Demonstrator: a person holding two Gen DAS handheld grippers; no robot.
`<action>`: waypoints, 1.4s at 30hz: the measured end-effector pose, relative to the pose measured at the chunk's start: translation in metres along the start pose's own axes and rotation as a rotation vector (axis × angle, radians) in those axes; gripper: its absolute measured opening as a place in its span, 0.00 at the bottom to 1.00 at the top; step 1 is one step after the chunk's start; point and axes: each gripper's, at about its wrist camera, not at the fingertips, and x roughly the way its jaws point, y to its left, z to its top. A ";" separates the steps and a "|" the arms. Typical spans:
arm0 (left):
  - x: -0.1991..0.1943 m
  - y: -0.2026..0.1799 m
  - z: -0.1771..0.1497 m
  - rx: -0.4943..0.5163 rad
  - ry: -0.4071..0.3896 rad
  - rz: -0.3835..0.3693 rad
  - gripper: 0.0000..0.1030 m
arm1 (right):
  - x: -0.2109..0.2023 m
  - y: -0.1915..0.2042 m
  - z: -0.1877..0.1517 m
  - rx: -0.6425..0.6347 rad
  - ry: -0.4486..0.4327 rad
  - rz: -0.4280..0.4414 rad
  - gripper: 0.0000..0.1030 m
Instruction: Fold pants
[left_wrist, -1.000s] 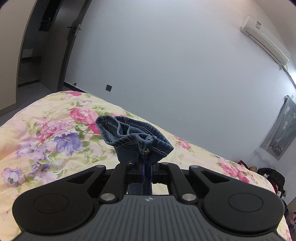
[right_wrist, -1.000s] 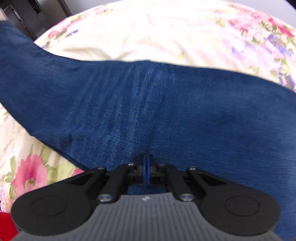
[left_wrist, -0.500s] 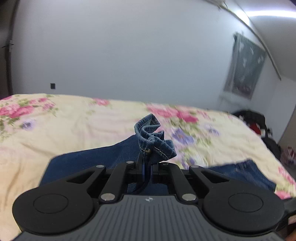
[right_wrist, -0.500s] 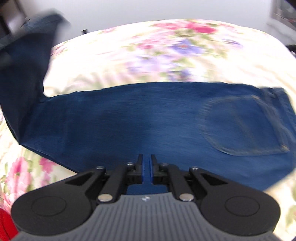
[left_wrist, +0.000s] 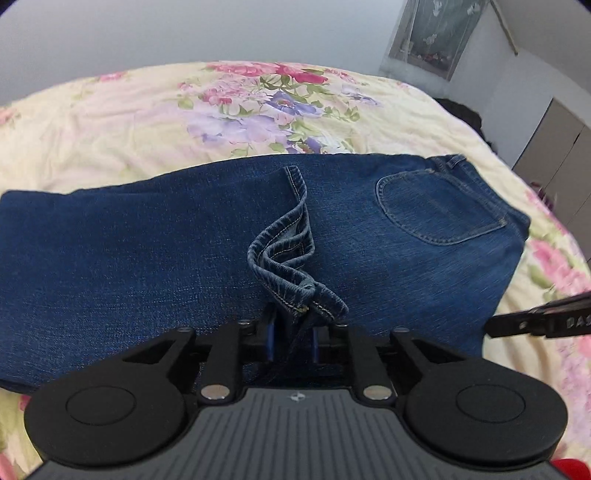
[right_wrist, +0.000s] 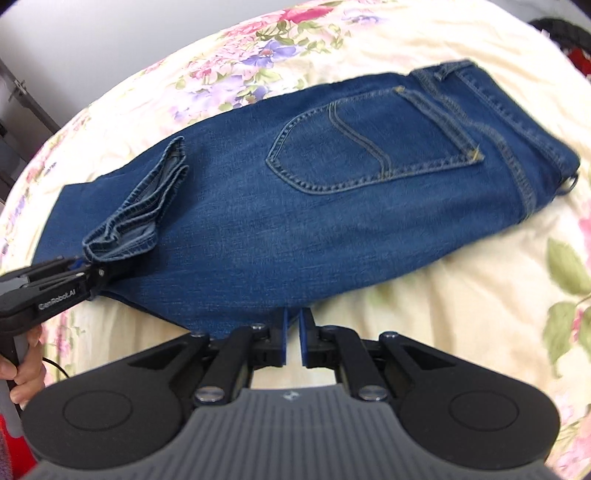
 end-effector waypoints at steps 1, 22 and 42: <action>-0.001 0.004 0.001 -0.018 0.009 -0.035 0.27 | 0.002 0.001 0.000 0.003 -0.004 0.014 0.04; -0.047 0.082 0.023 -0.023 -0.001 0.057 0.53 | 0.066 0.052 0.034 0.369 0.068 0.475 0.69; -0.030 0.146 0.008 -0.095 -0.004 0.062 0.52 | 0.149 0.055 0.084 0.630 -0.010 0.680 0.43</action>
